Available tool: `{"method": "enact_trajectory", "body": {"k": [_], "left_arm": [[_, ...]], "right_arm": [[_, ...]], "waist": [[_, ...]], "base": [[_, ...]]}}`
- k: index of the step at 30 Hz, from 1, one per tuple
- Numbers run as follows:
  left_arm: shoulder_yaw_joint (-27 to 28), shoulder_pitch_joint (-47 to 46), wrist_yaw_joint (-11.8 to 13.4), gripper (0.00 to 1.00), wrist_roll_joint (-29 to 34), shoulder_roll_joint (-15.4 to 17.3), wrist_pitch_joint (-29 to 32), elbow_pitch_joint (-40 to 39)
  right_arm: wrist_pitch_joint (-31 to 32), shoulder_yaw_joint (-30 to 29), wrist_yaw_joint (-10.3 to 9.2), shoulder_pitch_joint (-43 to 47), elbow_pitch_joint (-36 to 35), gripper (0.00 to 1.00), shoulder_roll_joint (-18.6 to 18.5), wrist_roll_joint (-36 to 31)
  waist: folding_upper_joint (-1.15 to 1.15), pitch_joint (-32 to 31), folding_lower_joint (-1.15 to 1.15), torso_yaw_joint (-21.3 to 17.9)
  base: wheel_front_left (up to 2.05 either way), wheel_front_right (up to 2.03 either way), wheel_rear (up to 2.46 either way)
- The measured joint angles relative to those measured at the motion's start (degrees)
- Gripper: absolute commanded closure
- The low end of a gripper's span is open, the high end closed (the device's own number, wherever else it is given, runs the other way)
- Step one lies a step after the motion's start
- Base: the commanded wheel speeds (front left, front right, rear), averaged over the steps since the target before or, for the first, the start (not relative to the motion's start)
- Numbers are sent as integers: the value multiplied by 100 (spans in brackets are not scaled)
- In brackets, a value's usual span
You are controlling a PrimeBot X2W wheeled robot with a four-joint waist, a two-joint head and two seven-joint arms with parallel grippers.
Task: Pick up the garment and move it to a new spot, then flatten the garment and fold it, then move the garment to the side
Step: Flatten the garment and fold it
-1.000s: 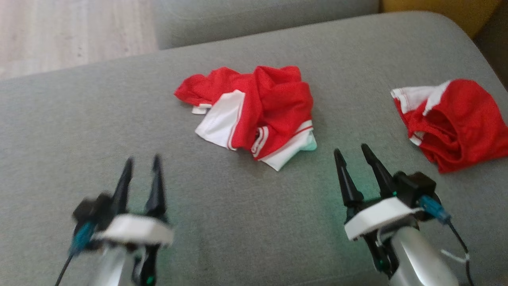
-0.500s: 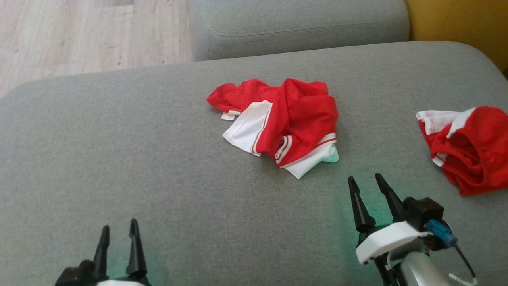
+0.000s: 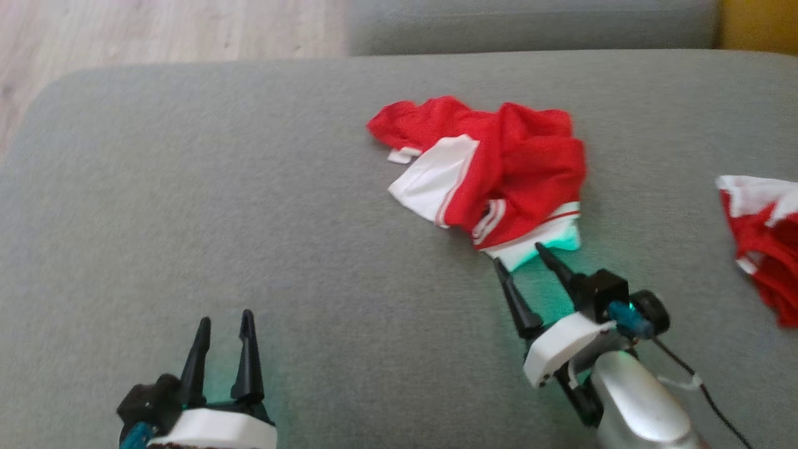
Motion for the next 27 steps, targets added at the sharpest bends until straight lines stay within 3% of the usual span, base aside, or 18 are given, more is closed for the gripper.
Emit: {"method": "enact_trajectory", "body": {"k": [5, 11, 12, 13, 14, 15, 21, 27], "left_arm": [[-83, -74, 0, 0, -62, -1, 0, 27], [-79, -93, 0, 0, -114, -1, 0, 55], [-78, -105, 0, 0, -149, -1, 0, 56], [-77, -123, 0, 0, -160, -1, 0, 58], [-78, -153, 0, 0, -163, 0, 0, 62], [-85, -189, 0, 0, -172, 0, 0, 59], [-115, -282, -1, 0, -188, -2, 0, 57], [-219, -282, -42, 0, -210, -2, 0, 55]], "right_arm": [[1, -405, 0, -308, 838, 0, -5, -437], [-41, -481, 0, -547, 1244, 0, -10, -404], [-41, -446, 0, -630, 1296, 24, -11, -357], [-41, -410, 0, -697, 1329, 60, -12, -318], [-38, -386, 0, -739, 1333, 74, -12, -276], [-33, -365, 0, -748, 1328, 100, -12, -247], [-5, -323, 0, -716, 1077, 100, -15, -122], [1, -111, 0, -532, 285, 100, -26, 69]], "waist": [[0, 228, 0, 291], [0, 412, 0, 478], [0, 436, 0, 494], [0, 454, 0, 503], [0, 464, 0, 505], [0, 470, 0, 499], [0, 448, 0, 460], [0, 375, -1, 462]], "base": [[0, 0, 0], [0, 0, 0], [0, 0, 0], [0, 0, 0], [0, 0, 0], [0, 0, 0], [0, 0, 0], [0, 0, 0]]}}
